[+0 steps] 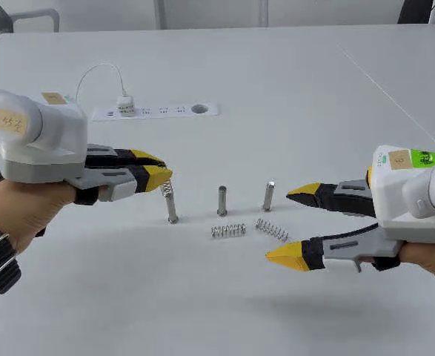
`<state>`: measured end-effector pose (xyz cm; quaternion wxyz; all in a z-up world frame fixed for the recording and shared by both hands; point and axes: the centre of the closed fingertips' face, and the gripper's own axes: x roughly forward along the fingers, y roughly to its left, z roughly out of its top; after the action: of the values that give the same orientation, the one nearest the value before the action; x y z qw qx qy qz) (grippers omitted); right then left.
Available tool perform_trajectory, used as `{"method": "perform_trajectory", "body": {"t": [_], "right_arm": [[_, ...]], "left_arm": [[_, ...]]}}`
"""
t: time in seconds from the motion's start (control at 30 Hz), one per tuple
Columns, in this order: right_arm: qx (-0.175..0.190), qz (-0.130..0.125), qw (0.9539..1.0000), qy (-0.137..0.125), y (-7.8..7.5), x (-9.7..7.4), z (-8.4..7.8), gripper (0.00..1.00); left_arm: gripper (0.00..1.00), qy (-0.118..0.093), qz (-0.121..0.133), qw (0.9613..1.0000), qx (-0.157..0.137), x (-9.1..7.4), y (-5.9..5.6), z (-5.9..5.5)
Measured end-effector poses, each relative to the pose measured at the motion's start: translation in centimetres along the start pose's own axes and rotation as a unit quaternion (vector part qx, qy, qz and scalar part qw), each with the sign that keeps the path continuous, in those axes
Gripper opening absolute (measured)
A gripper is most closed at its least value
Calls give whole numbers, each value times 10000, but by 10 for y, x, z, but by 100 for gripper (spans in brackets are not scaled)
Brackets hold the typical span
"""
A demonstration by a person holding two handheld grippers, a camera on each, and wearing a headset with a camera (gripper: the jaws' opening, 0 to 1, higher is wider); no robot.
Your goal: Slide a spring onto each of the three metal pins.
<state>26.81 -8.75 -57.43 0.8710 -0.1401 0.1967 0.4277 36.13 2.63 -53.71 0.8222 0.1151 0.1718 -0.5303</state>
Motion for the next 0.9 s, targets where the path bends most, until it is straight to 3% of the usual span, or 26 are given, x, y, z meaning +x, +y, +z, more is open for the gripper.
{"method": "perform_trajectory", "body": {"t": [0.23, 0.9], "right_arm": [[94, -196, 9998, 8, -7, -3, -3, 78], [233, -190, 9995, -58, -7, -3, -4, 78]], "left_arm": [[9, 50, 0, 10000, -8, 5, 2, -2], [9, 260, 6, 9996, 83, 13, 6, -11]]}}
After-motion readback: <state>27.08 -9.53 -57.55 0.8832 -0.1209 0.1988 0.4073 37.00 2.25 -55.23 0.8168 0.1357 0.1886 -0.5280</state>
